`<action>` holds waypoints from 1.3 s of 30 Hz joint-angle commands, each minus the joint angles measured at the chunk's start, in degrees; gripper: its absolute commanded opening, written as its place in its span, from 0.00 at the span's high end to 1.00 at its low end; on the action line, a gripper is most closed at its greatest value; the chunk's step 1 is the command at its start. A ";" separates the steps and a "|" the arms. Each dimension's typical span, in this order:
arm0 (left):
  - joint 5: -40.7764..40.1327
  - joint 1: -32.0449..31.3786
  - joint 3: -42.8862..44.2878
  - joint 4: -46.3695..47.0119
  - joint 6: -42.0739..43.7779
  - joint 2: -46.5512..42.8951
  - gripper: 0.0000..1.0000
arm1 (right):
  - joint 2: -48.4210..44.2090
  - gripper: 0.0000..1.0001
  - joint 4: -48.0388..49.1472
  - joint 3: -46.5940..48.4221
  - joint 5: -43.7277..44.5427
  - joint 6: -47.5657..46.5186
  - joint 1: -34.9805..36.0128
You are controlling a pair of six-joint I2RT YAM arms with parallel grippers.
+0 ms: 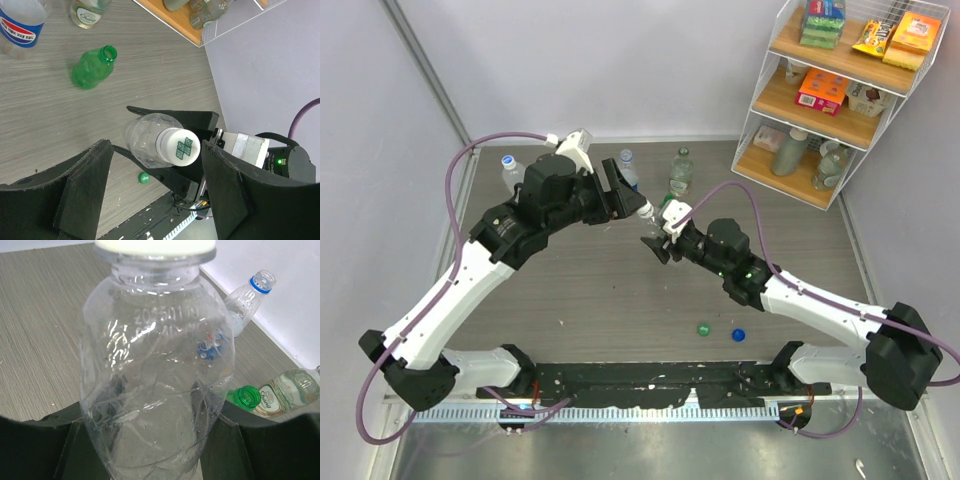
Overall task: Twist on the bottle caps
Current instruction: Screw the bottle cap onto the plastic bottle.
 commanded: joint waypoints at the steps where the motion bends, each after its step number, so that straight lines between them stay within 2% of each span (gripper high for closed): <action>1: -0.06 -0.08 2.77 0.87 0.67 0.64 0.24 | 0.72 0.99 1.60 0.62 0.92 -1.37 0.36; 8: 2.23 -0.16 3.82 -0.36 1.38 2.14 0.32 | 1.95 0.99 -1.39 1.94 0.74 -1.99 0.28; 21: 0.91 -0.25 5.93 -5.37 3.75 4.86 0.37 | 2.39 0.99 -4.47 3.44 1.27 -1.81 0.36; 30: 3.19 -0.51 4.35 -3.88 2.61 5.04 0.39 | 2.30 0.99 -4.91 3.52 0.92 -1.72 0.27; 33: 3.29 -0.51 4.26 -4.14 2.70 5.21 0.44 | 2.22 0.99 -4.99 3.70 1.10 -1.64 0.36; 39: 2.49 -0.51 4.43 -4.93 3.05 5.39 0.44 | 1.78 0.99 -4.91 3.70 0.66 -1.37 0.36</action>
